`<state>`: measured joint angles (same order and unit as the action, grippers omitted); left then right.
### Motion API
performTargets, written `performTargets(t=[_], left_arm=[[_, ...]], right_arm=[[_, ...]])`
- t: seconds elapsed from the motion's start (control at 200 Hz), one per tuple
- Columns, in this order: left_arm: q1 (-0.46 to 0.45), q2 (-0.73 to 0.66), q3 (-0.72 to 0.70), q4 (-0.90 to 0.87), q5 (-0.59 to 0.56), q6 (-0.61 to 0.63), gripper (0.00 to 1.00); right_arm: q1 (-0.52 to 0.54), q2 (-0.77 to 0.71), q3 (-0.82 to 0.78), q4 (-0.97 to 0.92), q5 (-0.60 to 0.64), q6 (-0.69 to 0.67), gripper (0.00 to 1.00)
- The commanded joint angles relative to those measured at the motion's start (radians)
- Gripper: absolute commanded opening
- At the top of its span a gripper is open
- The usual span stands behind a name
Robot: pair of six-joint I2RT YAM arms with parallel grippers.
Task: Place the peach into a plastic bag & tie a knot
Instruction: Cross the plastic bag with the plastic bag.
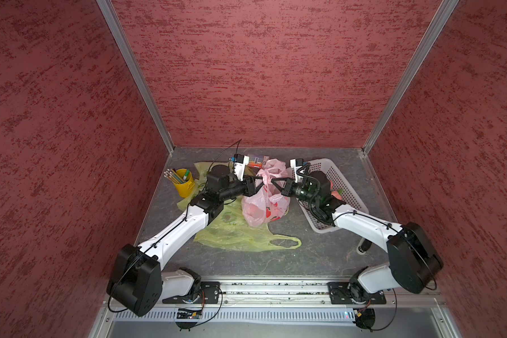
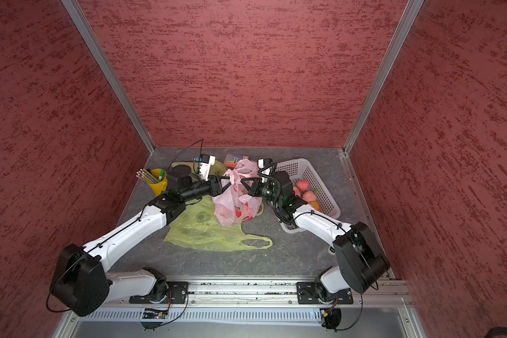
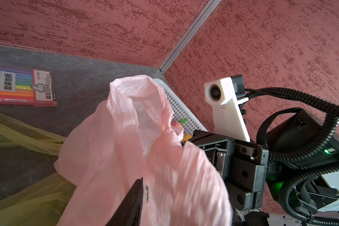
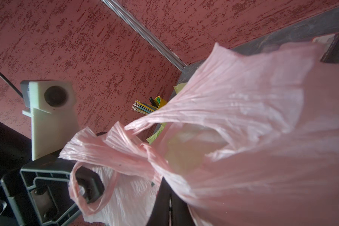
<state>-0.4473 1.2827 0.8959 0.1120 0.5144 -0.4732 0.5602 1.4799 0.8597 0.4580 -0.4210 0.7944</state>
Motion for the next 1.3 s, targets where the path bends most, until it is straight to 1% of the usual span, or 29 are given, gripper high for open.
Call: performTargets(t=[0.0,0.296,0.416,0.626,0.841,0.962,1.102,1.297], left_arm=[[-0.001,0.006,0.017,-0.020,-0.009,0.013,0.46],[-0.002,0.044,0.056,-0.051,-0.036,0.020,0.53],[-0.008,0.056,0.071,-0.058,-0.050,0.030,0.60],[-0.014,0.079,0.104,-0.084,-0.073,0.043,0.62],[-0.016,0.109,0.131,-0.118,-0.091,0.053,0.62],[-0.016,0.120,0.150,-0.146,-0.091,0.061,0.60],[-0.017,0.119,0.151,-0.134,-0.089,0.056,0.55],[-0.022,0.132,0.169,-0.137,-0.072,0.059,0.41]], right_arm=[[0.003,0.017,0.032,0.057,0.018,0.037,0.00],[0.009,0.040,0.028,0.081,-0.023,0.059,0.00],[0.021,0.044,0.027,0.082,-0.024,0.059,0.00],[0.045,0.063,0.033,0.082,-0.037,0.058,0.00],[0.058,0.060,0.040,0.068,-0.036,0.044,0.00],[0.064,0.060,0.045,0.055,-0.036,0.034,0.00],[0.076,0.059,0.056,0.015,-0.030,0.005,0.00],[0.088,0.035,0.059,-0.041,-0.018,-0.034,0.00]])
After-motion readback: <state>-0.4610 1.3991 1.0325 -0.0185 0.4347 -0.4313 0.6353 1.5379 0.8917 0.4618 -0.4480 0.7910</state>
